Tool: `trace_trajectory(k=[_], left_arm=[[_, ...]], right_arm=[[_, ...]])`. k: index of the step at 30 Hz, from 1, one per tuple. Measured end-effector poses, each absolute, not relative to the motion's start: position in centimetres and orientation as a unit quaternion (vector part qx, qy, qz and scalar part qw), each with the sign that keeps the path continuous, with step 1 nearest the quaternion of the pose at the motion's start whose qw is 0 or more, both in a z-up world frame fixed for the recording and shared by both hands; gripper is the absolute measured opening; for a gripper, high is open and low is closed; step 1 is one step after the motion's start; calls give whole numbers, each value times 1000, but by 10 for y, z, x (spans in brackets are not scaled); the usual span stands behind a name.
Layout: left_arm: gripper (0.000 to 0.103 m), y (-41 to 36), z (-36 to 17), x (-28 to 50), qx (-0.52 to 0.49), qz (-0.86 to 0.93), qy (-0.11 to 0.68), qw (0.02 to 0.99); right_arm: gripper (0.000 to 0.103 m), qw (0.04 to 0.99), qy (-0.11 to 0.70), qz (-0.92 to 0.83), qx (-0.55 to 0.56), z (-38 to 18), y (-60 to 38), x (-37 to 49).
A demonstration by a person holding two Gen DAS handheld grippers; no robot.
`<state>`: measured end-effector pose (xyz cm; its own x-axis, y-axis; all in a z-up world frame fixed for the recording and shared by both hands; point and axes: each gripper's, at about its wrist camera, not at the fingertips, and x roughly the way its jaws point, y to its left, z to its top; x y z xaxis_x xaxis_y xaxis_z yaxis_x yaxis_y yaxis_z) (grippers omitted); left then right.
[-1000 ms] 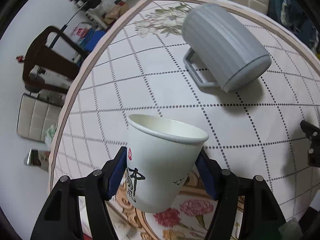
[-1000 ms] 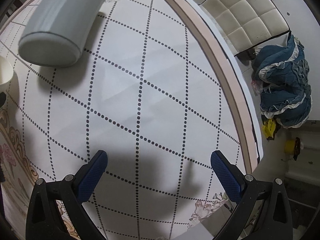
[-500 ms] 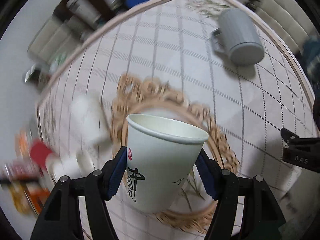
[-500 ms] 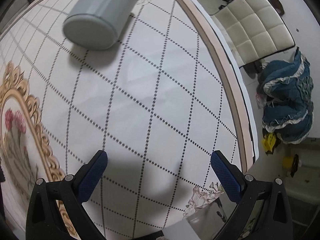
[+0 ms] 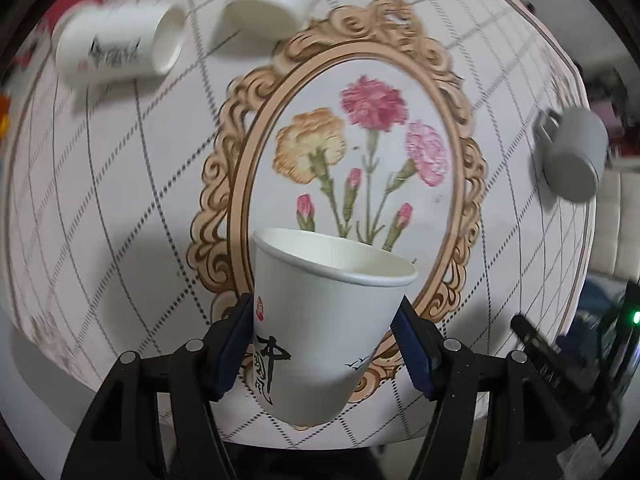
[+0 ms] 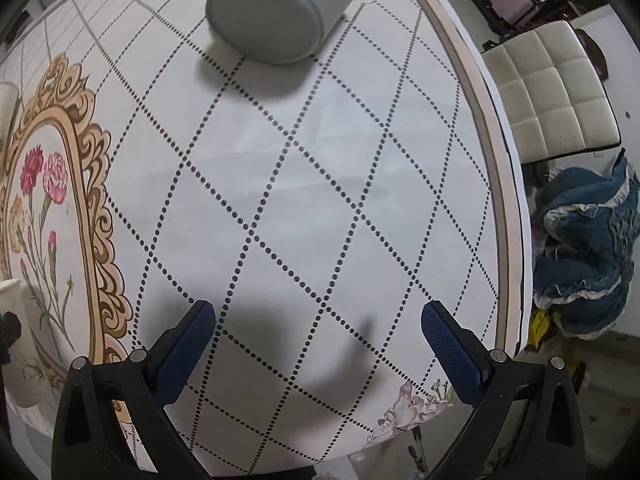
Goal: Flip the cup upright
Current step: 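Rotate the held white cup rim-up and carry it over the floral medallion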
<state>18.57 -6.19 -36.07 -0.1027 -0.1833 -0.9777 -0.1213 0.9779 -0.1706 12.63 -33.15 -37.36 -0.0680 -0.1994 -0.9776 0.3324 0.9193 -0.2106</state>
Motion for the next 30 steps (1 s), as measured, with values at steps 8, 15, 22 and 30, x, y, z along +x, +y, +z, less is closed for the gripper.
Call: trace_trajectory(k=[8, 15, 22, 30], left_arm=[[67, -43, -385, 188, -112, -25, 744, 658], [90, -50, -395, 186, -103, -39, 741, 662], [98, -70, -378, 188, -72, -49, 726, 682], [98, -68, -320, 183, -26, -41, 675, 736]], right_arm=[[103, 675, 709, -201, 26, -377, -334, 129], [103, 674, 706, -213, 32, -372, -336, 124], [103, 686, 690, -224, 57, -366, -341, 121], [103, 709, 663, -220, 95, -358, -354, 115]])
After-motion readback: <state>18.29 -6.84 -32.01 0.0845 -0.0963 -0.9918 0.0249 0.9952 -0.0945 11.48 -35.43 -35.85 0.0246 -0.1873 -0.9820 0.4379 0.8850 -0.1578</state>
